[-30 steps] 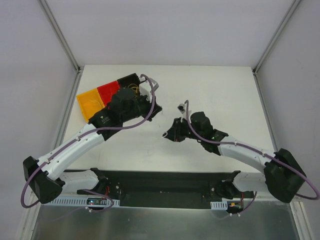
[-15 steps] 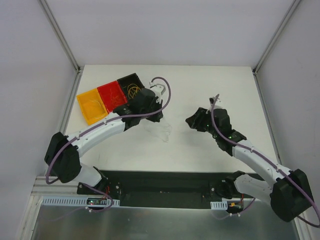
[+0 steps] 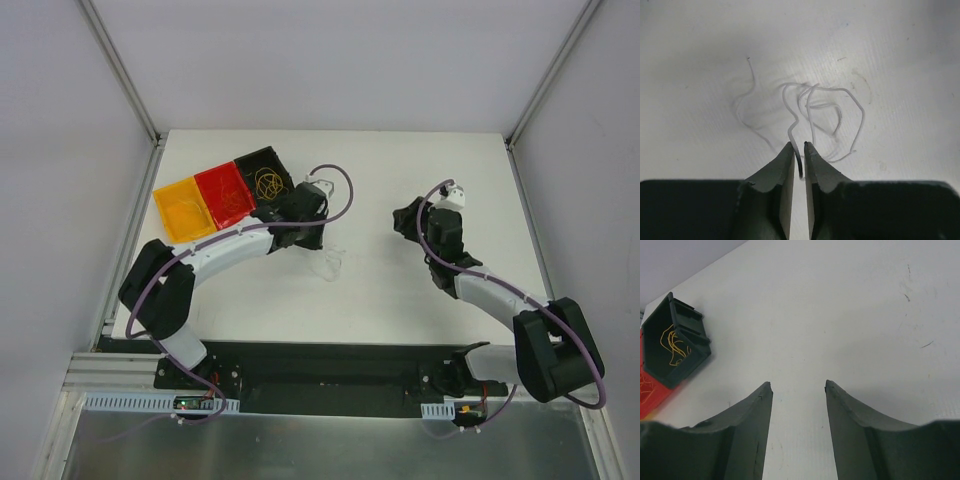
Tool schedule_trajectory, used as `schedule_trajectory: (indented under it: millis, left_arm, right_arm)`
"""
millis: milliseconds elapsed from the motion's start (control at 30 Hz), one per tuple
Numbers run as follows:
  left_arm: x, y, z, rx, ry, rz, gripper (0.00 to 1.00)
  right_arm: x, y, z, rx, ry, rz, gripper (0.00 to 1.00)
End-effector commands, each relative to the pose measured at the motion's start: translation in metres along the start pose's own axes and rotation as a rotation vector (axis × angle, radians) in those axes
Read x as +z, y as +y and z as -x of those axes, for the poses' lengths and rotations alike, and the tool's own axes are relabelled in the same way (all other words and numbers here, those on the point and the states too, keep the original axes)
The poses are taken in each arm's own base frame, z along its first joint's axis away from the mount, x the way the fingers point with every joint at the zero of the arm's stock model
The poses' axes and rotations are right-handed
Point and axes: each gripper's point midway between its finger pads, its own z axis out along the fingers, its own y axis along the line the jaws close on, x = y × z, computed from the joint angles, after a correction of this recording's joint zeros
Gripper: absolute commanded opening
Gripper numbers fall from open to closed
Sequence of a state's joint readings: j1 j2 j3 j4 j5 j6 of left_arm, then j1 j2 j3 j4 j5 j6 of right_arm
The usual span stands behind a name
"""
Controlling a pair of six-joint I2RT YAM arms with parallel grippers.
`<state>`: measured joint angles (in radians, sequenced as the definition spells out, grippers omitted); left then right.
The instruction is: Untangle the cables
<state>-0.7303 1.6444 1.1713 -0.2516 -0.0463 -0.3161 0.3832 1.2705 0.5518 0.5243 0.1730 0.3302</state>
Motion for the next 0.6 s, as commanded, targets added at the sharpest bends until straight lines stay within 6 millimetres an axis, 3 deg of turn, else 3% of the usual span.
schedule_trajectory:
  millis: [0,167,200,333,367,400,567]
  left_arm:
    - [-0.017,0.018,0.000,-0.115,-0.027,0.047,0.18]
    - [-0.020,0.033,-0.023,-0.213,-0.005,0.088,0.38]
    - [-0.023,0.035,-0.026,-0.228,-0.010,0.096,0.46]
    - [-0.028,0.020,-0.027,-0.297,-0.025,0.007,0.69]
    - [-0.026,0.015,-0.029,-0.338,-0.010,-0.006,0.87]
    - [-0.023,0.014,-0.033,-0.369,0.008,-0.007,0.96]
    - [-0.004,0.014,-0.042,-0.456,0.059,0.024,0.98]
  right_arm:
    - [0.004,0.019,0.039,-0.013,-0.150,0.071,0.49]
    - [0.005,0.026,0.040,-0.022,-0.153,0.107,0.50]
    - [0.005,0.029,0.043,-0.037,-0.156,0.119,0.49]
    - [0.000,0.026,0.045,-0.051,-0.156,0.125,0.50]
    - [-0.001,0.024,0.045,-0.047,-0.156,0.126,0.49]
    - [-0.003,0.022,0.046,-0.048,-0.158,0.122,0.49]
    - [-0.004,0.018,0.046,-0.024,-0.155,0.135,0.49]
